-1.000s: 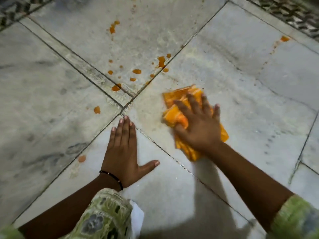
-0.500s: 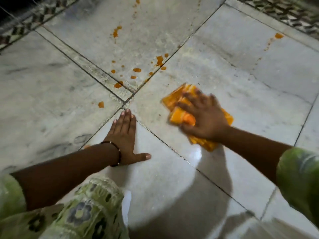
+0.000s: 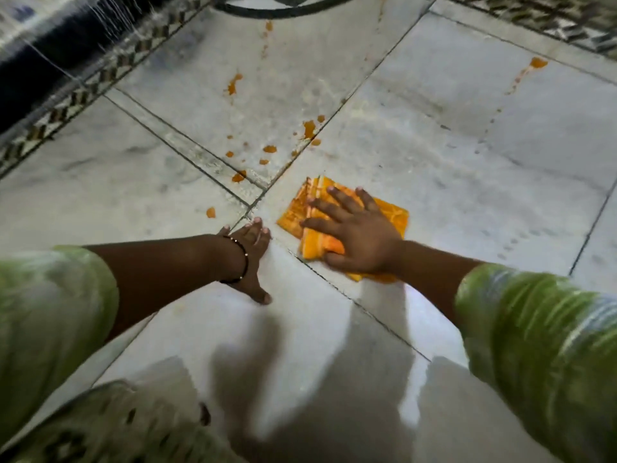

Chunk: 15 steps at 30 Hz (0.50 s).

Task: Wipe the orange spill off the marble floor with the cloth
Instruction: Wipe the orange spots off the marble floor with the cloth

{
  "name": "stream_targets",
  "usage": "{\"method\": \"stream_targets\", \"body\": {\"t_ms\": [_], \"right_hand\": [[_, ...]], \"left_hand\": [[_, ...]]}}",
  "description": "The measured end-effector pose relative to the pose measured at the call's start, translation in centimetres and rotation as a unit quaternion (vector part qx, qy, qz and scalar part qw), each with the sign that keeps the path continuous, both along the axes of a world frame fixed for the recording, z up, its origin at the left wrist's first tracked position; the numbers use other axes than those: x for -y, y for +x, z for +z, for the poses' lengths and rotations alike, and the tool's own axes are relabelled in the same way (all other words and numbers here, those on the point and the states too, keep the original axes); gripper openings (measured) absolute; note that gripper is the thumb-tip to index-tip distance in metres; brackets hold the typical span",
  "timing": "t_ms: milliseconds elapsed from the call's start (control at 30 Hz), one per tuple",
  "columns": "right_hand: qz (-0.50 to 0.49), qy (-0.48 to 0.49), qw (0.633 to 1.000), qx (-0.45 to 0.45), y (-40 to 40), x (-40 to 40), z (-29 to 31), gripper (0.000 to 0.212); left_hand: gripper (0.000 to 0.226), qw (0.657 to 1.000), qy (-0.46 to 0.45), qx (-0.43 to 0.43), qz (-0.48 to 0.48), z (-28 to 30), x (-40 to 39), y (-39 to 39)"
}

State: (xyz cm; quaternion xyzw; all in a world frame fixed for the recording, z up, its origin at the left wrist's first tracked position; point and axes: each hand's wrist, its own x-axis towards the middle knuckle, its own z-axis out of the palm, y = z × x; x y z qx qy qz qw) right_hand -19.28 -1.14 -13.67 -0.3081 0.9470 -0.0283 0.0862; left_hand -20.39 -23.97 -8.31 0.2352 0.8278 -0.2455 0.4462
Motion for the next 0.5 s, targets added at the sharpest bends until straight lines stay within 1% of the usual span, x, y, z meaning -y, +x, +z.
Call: {"method": "stream_targets", "body": {"t_ms": [33,67,100,167,200,233,267,333,367,433,500], "right_hand": [[0.009,0.011,1.000,0.002,-0.9,-0.9,-0.1,0.081],[-0.018,0.018,1.000,0.008,-1.9,-1.5,-0.1,0.084],[-0.080,0.020,0.997,0.008,-2.7,-1.3,-0.2,0.085],[-0.250,0.004,0.968,0.021,-3.8,1.5,-0.2,0.079],[-0.310,-0.003,0.950,0.038,-3.9,3.6,-0.1,0.075],[-0.336,-0.007,0.940,0.050,-3.7,5.8,-0.1,0.072],[-0.332,-0.010,0.941,0.055,-3.1,7.6,-0.1,0.069],[-0.280,-0.006,0.958,0.056,-0.6,9.7,0.1,0.064],[-0.248,-0.005,0.968,0.044,0.8,9.7,0.1,0.063],[-0.211,0.001,0.978,0.000,3.3,8.4,-0.2,0.064],[-0.227,0.027,0.973,-0.010,4.4,6.2,-0.1,0.069]], "left_hand": [[0.125,1.000,0.012,-0.003,-0.008,-0.2,0.8,0.2],[0.123,0.999,0.026,-0.003,-0.021,-0.3,1.5,0.2],[0.119,0.998,0.040,-0.004,-0.044,-0.4,2.1,0.0],[0.109,0.995,0.071,0.007,-0.077,0.0,3.5,0.8],[0.106,0.993,0.080,0.016,-0.082,0.1,4.2,1.6],[0.103,0.993,0.084,0.020,-0.083,0.1,5.0,2.4],[0.102,0.993,0.084,0.020,-0.083,-0.2,5.6,3.4],[0.098,0.992,0.101,0.008,-0.077,-0.6,6.6,4.9],[0.095,0.989,0.125,-0.013,-0.080,-1.0,7.1,5.4],[0.091,0.964,0.236,-0.084,-0.087,-2.3,8.5,6.0],[0.084,0.939,0.315,-0.126,-0.059,-4.1,9.5,6.6]]}}
